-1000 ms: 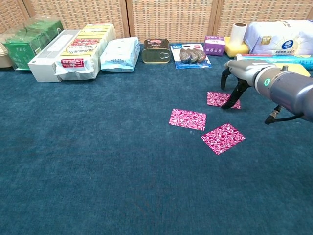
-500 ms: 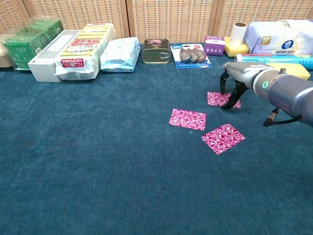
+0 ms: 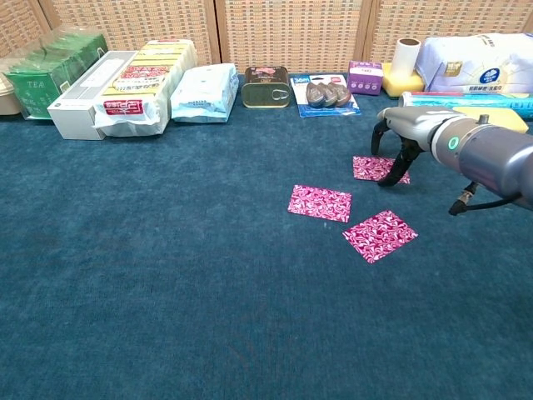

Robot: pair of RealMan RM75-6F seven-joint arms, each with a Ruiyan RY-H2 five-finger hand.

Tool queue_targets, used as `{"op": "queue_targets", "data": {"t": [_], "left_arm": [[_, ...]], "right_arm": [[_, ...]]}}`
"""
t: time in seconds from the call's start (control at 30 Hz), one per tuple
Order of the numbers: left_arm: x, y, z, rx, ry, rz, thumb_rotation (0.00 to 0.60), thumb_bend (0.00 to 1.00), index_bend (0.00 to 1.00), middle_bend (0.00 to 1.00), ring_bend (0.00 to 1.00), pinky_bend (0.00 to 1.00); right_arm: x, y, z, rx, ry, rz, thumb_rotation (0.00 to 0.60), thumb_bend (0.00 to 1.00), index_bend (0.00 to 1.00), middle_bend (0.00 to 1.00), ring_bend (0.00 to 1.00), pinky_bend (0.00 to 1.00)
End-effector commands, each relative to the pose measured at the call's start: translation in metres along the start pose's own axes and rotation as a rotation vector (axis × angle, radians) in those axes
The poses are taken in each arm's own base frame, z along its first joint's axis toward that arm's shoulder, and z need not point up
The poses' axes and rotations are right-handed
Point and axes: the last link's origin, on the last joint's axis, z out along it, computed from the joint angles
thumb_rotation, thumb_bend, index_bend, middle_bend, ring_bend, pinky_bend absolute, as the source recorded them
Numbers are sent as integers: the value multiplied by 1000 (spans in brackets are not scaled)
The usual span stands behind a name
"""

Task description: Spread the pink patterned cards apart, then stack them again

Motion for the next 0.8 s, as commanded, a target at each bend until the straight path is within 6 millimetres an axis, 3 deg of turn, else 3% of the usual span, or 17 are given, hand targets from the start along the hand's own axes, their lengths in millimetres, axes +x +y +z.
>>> {"op": "queue_targets", "data": {"t": [0.03, 0.8], "left_arm": [[0, 0, 0, -1, -2, 1, 600, 198, 0, 0, 0, 69], [0, 0, 0, -3, 0, -4, 600, 199, 0, 0, 0, 69]], "right_arm": [[0, 1, 0, -2, -7, -4, 570, 229, 312, 0, 0, 34], [3, -4, -2, 7, 3, 1, 568, 239, 418, 0, 0, 46]]}}
